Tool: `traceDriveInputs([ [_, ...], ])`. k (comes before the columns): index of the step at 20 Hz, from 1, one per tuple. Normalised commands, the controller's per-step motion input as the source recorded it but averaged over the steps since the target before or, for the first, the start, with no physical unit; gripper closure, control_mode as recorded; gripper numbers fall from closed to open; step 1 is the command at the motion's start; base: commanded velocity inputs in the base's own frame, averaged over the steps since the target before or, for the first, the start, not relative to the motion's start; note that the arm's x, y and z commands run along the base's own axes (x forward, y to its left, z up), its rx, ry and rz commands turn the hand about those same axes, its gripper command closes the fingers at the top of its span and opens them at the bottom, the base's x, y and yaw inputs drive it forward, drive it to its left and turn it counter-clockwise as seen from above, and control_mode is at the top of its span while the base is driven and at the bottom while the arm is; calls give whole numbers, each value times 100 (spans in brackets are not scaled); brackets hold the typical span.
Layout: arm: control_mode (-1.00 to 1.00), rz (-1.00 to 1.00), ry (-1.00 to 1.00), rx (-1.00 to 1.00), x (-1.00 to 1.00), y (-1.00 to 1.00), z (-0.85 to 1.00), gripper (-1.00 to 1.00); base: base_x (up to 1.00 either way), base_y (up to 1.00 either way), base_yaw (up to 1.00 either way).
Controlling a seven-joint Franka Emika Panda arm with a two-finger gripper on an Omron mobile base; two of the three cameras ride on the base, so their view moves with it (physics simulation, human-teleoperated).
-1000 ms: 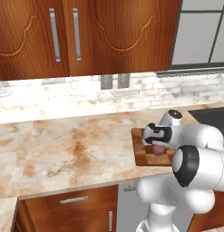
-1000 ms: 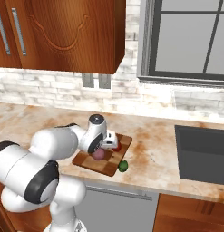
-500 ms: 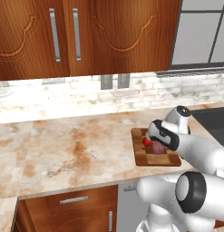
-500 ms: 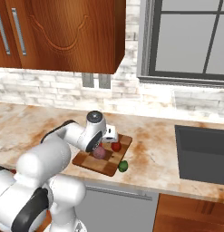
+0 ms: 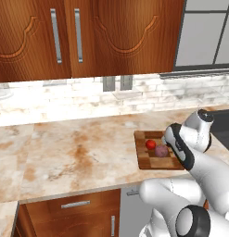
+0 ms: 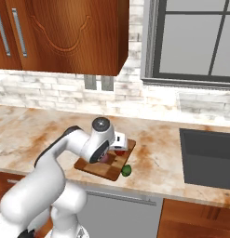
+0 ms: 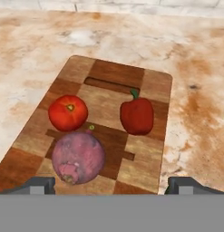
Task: Place the avocado, onion, tomato, and bell pepper on the cutting board.
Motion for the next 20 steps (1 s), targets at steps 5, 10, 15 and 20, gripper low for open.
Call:
traceDriveInputs([
  [5,-100,-9,2,0,-31,-46,4,-100,0,0,0],
  [10,-100,-6,0,0,-1,-31,11,-100,0,0,0],
  [15,-100,-4,1,0,0,-26,14,-100,0,0,0],
  [20,-100,-6,6,0,0,-9,9,-100,0,0,0],
])
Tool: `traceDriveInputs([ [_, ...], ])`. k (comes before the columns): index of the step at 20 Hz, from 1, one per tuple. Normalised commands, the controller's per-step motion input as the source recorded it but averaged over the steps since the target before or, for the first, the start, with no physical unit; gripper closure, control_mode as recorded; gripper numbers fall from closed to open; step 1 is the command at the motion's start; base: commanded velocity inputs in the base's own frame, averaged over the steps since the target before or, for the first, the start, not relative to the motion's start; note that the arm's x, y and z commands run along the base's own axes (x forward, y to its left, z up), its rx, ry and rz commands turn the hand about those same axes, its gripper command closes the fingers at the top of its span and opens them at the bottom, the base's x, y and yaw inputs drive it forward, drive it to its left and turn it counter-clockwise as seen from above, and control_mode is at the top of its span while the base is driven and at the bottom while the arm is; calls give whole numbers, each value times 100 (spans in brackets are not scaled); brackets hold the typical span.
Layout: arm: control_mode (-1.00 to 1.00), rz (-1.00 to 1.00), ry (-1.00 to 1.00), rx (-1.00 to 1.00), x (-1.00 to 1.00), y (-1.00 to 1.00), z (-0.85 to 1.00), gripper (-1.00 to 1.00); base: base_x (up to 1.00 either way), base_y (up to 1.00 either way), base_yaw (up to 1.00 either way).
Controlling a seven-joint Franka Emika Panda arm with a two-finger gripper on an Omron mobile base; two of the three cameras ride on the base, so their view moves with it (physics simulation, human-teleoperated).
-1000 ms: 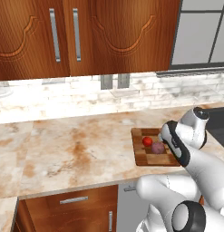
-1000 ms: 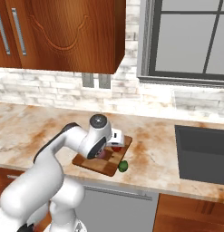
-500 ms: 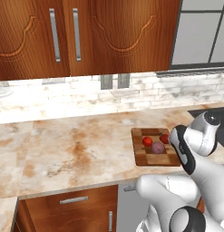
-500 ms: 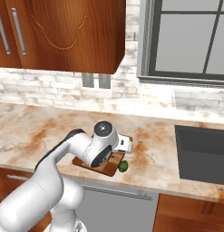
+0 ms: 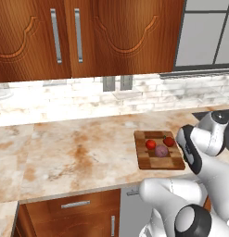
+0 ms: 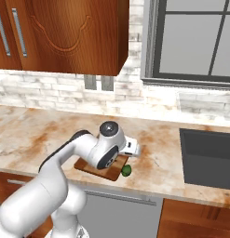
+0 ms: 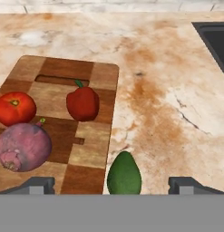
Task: Place the avocado, onion, tomato, and bell pepper on the cutting board.
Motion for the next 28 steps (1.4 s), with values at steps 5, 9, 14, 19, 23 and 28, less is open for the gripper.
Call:
traceDriveInputs([
  [5,-100,-6,5,0,-2,-6,-9,-100,0,0,0],
  [9,-100,-5,2,0,-3,-6,-10,-100,0,0,0],
  [14,-100,0,0,0,-10,-6,-19,-100,0,0,0],
  [19,-100,0,0,0,-18,0,-15,-100,0,0,0],
  [23,-100,0,0,0,-5,0,-13,-100,0,0,0],
  [28,-100,0,1,0,0,0,-15,-100,0,0,0],
])
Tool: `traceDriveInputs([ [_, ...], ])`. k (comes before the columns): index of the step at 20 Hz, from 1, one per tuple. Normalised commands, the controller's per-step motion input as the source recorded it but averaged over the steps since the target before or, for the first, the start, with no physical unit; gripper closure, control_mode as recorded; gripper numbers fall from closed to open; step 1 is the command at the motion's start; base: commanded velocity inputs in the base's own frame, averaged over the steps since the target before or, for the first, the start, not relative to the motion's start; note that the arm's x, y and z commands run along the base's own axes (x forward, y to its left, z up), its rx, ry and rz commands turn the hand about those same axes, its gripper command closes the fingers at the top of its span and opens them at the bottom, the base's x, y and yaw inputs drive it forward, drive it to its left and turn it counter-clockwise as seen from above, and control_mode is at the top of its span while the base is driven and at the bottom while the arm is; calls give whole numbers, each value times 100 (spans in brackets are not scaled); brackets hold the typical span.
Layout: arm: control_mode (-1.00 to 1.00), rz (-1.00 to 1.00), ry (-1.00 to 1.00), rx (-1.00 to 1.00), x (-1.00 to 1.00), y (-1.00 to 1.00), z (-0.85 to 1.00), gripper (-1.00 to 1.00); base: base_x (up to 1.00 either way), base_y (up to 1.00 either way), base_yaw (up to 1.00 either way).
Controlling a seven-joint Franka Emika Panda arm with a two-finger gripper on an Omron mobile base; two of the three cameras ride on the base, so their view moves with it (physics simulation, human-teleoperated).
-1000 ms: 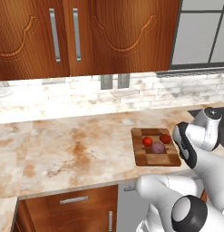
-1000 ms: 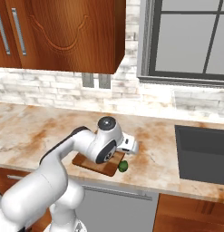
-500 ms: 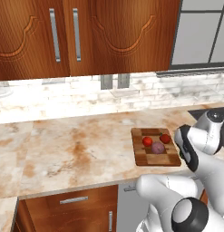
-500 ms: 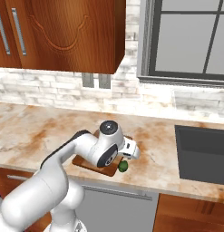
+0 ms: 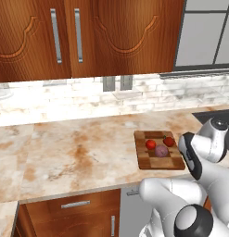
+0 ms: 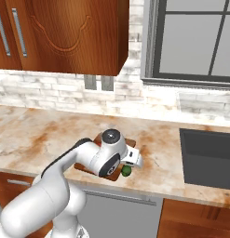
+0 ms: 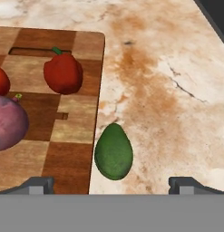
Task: Place the avocado, onion, tomato, and bell pepper on the cutting board.
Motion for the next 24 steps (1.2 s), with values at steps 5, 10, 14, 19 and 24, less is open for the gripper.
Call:
traceDriveInputs([
  [5,-100,0,1,0,0,0,-12,-100,0,0,0],
  [10,-100,0,0,0,0,0,-10,-100,0,0,0],
  [14,-100,0,0,0,0,0,-13,-100,0,0,0],
  [19,-100,0,2,0,0,0,-16,-100,0,0,0],
  [24,-100,0,3,0,2,-1,-13,-100,0,0,0],
])
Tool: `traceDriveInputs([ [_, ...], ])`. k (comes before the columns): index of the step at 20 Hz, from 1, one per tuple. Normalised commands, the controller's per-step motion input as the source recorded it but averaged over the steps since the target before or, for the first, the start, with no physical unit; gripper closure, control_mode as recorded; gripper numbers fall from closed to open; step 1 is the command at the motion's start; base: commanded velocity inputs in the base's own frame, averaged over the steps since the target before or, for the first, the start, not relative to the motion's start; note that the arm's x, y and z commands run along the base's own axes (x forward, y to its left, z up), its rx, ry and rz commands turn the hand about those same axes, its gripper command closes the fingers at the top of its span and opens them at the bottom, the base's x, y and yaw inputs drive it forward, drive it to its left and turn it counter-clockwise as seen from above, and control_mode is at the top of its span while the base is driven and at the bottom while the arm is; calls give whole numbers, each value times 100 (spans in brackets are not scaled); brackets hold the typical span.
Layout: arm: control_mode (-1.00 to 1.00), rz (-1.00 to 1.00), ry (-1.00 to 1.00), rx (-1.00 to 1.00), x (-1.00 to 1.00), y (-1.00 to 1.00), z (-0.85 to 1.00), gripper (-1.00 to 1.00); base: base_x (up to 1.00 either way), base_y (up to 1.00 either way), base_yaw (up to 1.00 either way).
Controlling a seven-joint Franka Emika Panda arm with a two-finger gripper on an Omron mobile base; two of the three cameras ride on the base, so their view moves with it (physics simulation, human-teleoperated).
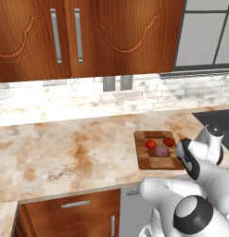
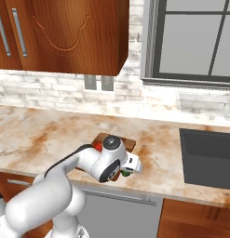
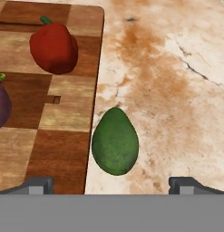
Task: Place the avocado, onion, tomato, and bell pepper on the cutting board.
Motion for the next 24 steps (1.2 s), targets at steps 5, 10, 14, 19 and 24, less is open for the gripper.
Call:
traceDriveInputs([
  [5,-100,0,3,0,6,-5,-10,-100,0,0,0],
  [10,-100,0,1,0,6,-7,-4,-100,0,0,0],
  [14,-100,0,0,0,12,-1,-3,-100,0,0,0],
  [19,-100,0,0,0,16,0,-5,-100,0,0,0],
  [24,-100,0,2,0,9,-1,-15,-100,0,0,0],
])
